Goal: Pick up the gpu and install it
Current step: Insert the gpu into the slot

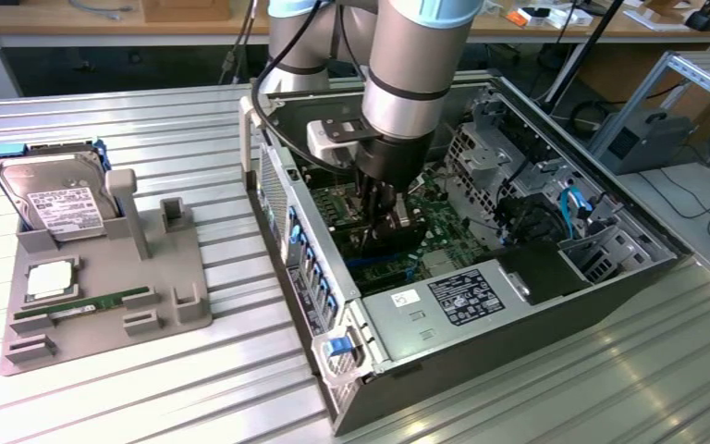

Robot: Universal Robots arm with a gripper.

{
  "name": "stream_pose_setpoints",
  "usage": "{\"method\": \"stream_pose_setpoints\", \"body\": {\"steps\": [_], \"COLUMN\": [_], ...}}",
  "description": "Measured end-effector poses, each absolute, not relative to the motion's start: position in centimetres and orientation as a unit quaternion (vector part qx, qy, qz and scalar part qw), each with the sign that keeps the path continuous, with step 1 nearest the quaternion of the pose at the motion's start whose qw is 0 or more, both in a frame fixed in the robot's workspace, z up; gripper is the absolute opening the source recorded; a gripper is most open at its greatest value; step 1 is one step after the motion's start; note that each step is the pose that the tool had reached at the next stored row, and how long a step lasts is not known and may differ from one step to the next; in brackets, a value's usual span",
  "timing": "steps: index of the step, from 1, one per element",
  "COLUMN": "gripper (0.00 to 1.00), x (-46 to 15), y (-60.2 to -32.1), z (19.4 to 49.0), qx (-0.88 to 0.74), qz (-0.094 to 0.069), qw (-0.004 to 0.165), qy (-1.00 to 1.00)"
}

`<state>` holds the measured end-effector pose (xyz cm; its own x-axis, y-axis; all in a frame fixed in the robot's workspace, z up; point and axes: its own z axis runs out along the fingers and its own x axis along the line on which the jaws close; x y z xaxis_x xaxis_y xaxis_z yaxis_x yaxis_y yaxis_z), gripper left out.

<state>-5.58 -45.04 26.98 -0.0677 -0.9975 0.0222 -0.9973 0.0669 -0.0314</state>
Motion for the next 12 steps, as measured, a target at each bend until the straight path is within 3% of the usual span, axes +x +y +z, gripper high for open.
{"method": "stream_pose_setpoints", "body": {"steps": [12], "gripper": [0.27], "x": [-5.61], "y": [-45.04], "z": [26.8], "qx": [-0.683], "qz": [-0.019], "qw": [0.003], "qy": [0.73]}}
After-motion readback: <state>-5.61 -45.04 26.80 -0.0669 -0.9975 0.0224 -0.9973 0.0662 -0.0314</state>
